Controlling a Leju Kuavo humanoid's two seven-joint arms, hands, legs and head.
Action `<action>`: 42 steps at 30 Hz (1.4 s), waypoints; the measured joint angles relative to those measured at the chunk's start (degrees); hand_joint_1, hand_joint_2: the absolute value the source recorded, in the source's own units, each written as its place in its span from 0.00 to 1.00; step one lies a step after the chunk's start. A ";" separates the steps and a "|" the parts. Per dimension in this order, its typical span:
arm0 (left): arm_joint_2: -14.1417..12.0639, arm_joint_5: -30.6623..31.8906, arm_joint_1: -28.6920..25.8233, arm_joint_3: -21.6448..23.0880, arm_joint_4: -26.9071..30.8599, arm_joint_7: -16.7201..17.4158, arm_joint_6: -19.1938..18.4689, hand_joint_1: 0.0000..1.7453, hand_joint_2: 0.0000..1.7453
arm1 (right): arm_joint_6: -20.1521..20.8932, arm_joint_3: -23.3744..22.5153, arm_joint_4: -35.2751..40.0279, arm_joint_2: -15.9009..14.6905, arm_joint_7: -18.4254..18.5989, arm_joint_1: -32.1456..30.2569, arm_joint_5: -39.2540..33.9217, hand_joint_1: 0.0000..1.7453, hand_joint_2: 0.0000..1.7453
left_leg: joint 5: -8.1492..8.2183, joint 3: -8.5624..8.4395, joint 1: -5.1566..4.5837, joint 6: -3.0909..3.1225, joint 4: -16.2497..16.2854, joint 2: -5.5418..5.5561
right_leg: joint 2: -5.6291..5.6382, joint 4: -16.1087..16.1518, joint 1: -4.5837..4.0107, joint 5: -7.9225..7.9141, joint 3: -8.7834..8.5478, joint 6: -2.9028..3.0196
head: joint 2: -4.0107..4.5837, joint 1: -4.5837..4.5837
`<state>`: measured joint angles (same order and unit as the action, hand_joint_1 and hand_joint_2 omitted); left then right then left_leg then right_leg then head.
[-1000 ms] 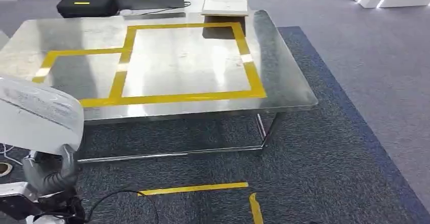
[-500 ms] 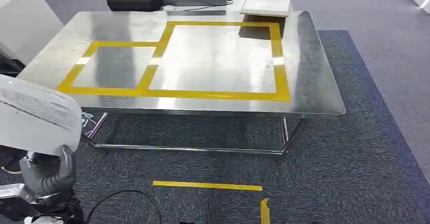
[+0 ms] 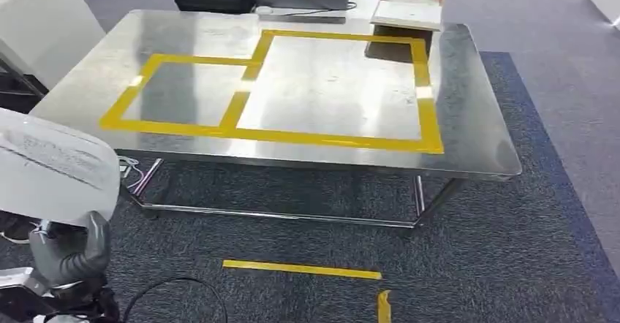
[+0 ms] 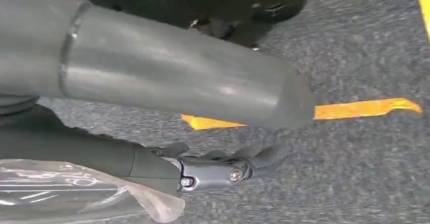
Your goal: Take the parts from the cabinet and place them on the table.
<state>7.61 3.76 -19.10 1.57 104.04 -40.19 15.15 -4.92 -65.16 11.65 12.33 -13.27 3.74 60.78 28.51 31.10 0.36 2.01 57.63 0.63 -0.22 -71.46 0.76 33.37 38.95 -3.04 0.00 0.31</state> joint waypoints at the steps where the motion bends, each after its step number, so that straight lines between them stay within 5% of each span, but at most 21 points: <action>1: 0.04 -0.31 -0.62 -0.31 0.55 0.00 -0.46 1.00 1.00 | 0.00 0.07 0.00 0.00 0.13 -0.01 0.64 0.00 0.00 | 0.26 -0.40 0.03 -0.18 0.00 0.05 | 0.00 4.99 0.03 -3.03 -2.20 -0.03 | 0.00 0.07; 2: 0.09 -0.33 -1.09 -0.70 0.98 0.00 -0.87 1.00 1.00 | -0.02 0.15 0.00 0.00 0.15 0.01 0.99 0.00 0.00 | 0.57 -0.83 0.04 -0.41 0.01 0.09 | 0.05 10.05 0.05 -5.86 -4.47 0.00 | 0.02 0.00; 4: 0.37 -0.35 -1.70 -1.75 1.88 0.00 -2.08 1.00 1.00 | -0.09 0.26 -0.02 0.00 -0.11 0.16 1.44 0.00 0.00 | 0.94 -0.60 -0.17 -1.02 0.33 0.13 | 0.36 13.64 -0.25 -3.03 -5.55 1.12 | 0.02 -0.09; 6: 0.90 -0.30 -2.28 -2.71 2.38 0.00 -2.97 1.00 1.00 | -0.09 0.50 -0.02 0.00 -0.37 -0.01 1.64 0.00 0.00 | 0.91 -0.87 -0.18 -1.77 0.77 0.17 | 0.22 13.36 -0.29 -4.36 -5.44 2.03 | 0.00 0.15; 9: 1.55 -0.15 -2.62 -3.94 3.06 0.00 -3.41 1.00 1.00 | -0.07 0.52 -0.04 0.15 -0.72 0.00 1.95 0.00 0.00 | 1.63 -0.54 -0.10 -2.54 3.34 -0.03 | -0.03 13.79 0.12 -4.29 -8.01 2.66 | 0.00 0.50; 13: 2.16 -0.09 -2.94 -4.90 3.23 0.00 -3.80 1.00 1.00 | -0.04 0.57 -0.04 0.15 -0.77 0.16 2.02 0.00 0.00 | 7.74 8.85 0.03 -3.05 18.14 -0.10 | -0.09 13.83 0.06 -3.09 -9.01 3.19 | 0.00 0.85; 15: 2.36 -0.09 -2.94 -5.18 3.23 0.00 -3.87 1.00 1.00 | -0.04 0.57 -0.04 0.15 -0.79 0.05 2.04 0.00 0.00 | 6.02 8.98 0.03 -2.82 15.77 -0.10 | -0.05 13.83 0.05 -2.32 -10.07 3.14 | 0.00 0.81; 18: 2.54 -0.06 -2.97 -5.53 3.36 -0.02 -3.89 1.00 1.00 | -0.02 0.59 -0.04 0.20 -0.79 0.09 2.08 0.00 0.00 | -3.38 5.30 -0.21 -1.65 3.35 -0.44 | -0.11 13.97 0.06 -0.89 -10.99 2.64 | 0.00 0.87; 20: 2.64 -0.06 -3.02 -5.68 3.41 0.00 -3.91 1.00 1.00 | -0.02 0.59 -0.07 0.22 -0.81 0.25 2.08 0.00 0.00 | -0.97 5.28 -0.63 -1.45 2.52 -0.54 | -0.21 14.05 -0.21 0.20 -11.58 1.81 | 0.00 0.83; 23: 3.04 0.04 -3.05 -5.95 3.56 0.00 -4.11 1.00 1.00 | 0.00 0.59 -0.07 0.22 -0.90 0.32 2.06 0.00 0.00 | -2.13 3.68 -0.27 -0.33 1.67 -0.23 | -0.27 13.76 -0.22 0.03 -13.29 0.68 | 0.00 0.85; 24: 3.13 0.29 -3.03 -6.05 3.56 0.00 -4.20 1.00 1.00 | 0.00 0.59 -0.07 0.22 -0.94 0.33 2.04 0.00 0.00 | -2.01 3.18 -0.17 -0.07 1.49 -0.30 | -0.09 12.44 -0.19 0.55 -12.73 0.58 | 0.00 0.66; 26: 3.45 0.79 -2.63 -6.08 3.56 0.00 -4.37 1.00 1.00 | 0.07 0.61 -0.07 0.22 -0.75 0.63 1.99 0.00 0.00 | -1.55 2.95 -0.16 0.54 1.50 -0.29 | 0.07 4.18 -0.14 1.84 -7.44 0.49 | 0.00 0.24; 28: 3.56 0.94 -2.57 -6.08 3.56 -0.02 -4.24 1.00 1.00 | 0.09 0.63 -0.07 0.22 0.00 0.48 2.23 0.00 0.00 | -0.77 2.48 -0.20 0.67 1.50 -0.19 | 0.12 -2.58 -0.17 6.19 -1.91 0.25 | 0.00 0.20; 29: 3.58 0.85 -2.62 -6.10 3.56 0.00 -4.15 1.00 1.00 | 0.09 0.63 -0.09 0.24 0.35 0.33 2.30 0.00 0.00 | -0.33 1.99 -0.21 0.66 1.50 -0.08 | 0.11 -2.94 -0.16 6.99 -0.65 0.17 | 0.00 0.24; 31: 3.61 0.85 -2.59 -6.18 3.54 0.00 -4.24 1.00 1.00 | 0.09 0.63 -0.09 0.24 0.50 0.03 2.04 0.00 0.00 | 0.70 0.56 -0.25 0.52 1.50 0.17 | 0.12 1.85 -0.17 3.82 -0.92 0.25 | 0.02 0.20; 33: 3.78 0.88 -2.42 -6.25 3.49 -0.02 -4.57 1.00 1.00 | 0.09 0.61 -0.09 0.22 0.11 0.00 1.42 0.00 0.00 | 1.86 -0.69 -0.34 0.24 1.47 0.15 | 0.13 10.75 -0.35 -4.66 -2.88 1.19 | 0.00 0.20; 34: 3.83 0.92 -2.08 -6.23 3.36 0.00 -4.61 1.00 1.00 | 0.11 0.59 -0.09 0.20 -0.07 -0.12 1.12 0.00 0.00 | 2.36 -1.33 -0.50 -0.03 1.86 0.17 | 0.16 11.55 -0.56 -5.67 -2.56 1.47 | 0.02 0.35; 35: 3.82 1.05 -1.75 -6.06 3.28 0.00 -4.44 1.00 1.00 | 0.15 0.59 -0.09 0.20 -0.18 0.02 1.05 0.00 0.00 | 2.65 -1.01 -0.50 -0.42 1.66 0.32 | 0.03 11.73 -0.71 -3.98 -2.88 1.60 | 0.02 0.15; 38: 3.76 1.29 -1.10 -5.31 3.21 0.00 -3.67 1.00 1.00 | 0.39 0.57 -0.09 0.22 -0.22 -0.01 0.99 0.00 0.00 | 2.61 -1.92 -0.53 -1.27 2.29 0.32 | 0.29 12.48 -0.32 -5.43 -4.77 2.56 | 0.00 0.24; 40: 3.41 1.31 -0.39 -4.79 2.99 0.00 -3.21 1.00 1.00 | 0.44 0.50 -0.07 0.26 -0.68 0.06 0.83 0.00 0.00 | 2.92 0.21 -0.35 -2.08 6.81 0.01 | 0.12 12.93 -0.11 -5.03 -5.96 3.13 | 0.00 0.72; 42: 3.26 1.33 0.18 -4.26 2.64 0.00 -2.84 1.00 1.00 | 0.59 0.50 -0.07 0.26 -1.03 0.19 0.53 0.00 0.00 | 5.98 4.60 0.11 -2.70 13.79 -0.01 | 0.12 12.93 -0.11 -4.29 -6.57 3.31 | 0.00 1.01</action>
<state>10.86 5.09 -18.92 -2.69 106.68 -40.20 12.31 -4.33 -64.65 11.58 12.59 -14.29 3.93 61.31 34.49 35.70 0.46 -0.69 71.42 0.62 -0.11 -58.54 0.65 29.09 32.38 0.27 0.00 1.31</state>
